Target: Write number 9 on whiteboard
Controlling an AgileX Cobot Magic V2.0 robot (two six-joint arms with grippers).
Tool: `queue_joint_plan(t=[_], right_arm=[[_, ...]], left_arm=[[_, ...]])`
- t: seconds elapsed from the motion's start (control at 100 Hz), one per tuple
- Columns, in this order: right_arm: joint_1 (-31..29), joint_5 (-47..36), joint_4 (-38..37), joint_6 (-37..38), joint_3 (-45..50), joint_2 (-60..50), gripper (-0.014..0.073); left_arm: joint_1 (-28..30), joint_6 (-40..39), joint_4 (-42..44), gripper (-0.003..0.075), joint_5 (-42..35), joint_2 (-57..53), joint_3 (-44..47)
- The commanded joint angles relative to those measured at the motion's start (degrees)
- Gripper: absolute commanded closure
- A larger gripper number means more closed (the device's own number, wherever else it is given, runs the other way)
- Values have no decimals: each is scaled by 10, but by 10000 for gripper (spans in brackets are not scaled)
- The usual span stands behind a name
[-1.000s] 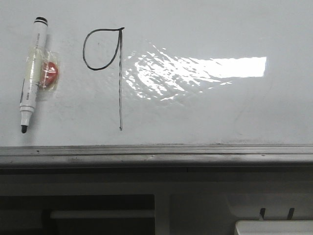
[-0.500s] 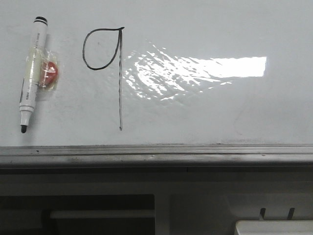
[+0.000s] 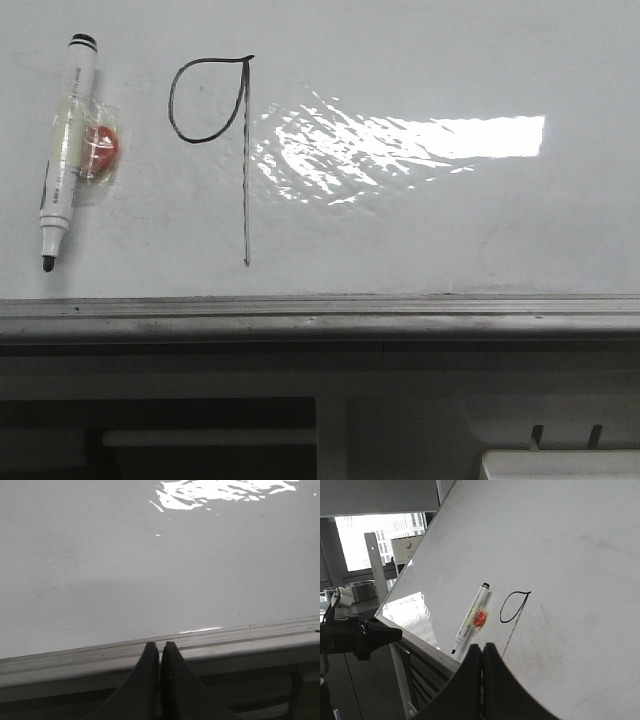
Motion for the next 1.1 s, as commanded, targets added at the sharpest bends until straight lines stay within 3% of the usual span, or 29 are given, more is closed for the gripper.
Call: queue_joint_plan(t=[0.0,0.24,0.34,0.41,0.53,0.68,0.82,0.93,1.09], right_arm=[[-1,-47,-5,-2,-15,-4,663],[-2,-82,-8,-2,14,-4,663],[-26,-146,-65,-2,50,-4,663],[-53,-139,-94,-2,47,-4,663],[-121,-146,-129,1,47,-4,663],[-239,-131,-148,59,47,-4,663],[-359,-74,-172,125,47,-4,663],[-447,-26,-172,134,47,-4,663],[-524,27,-172,134,48,-4,663]], left_arm=[[0,-1,0,740,-25,-15,24],[0,-1,0,740,-25,-15,24],[0,-1,0,740,-25,-15,24],[0,-1,0,740,-25,-15,24],[0,-1,0,740,-25,-15,24],[0,-1,0,740,-25,-15,24],[0,-1,0,740,-25,-15,24],[0,-1,0,740,-25,-15,24],[0,-1,0,740,-25,-15,24]])
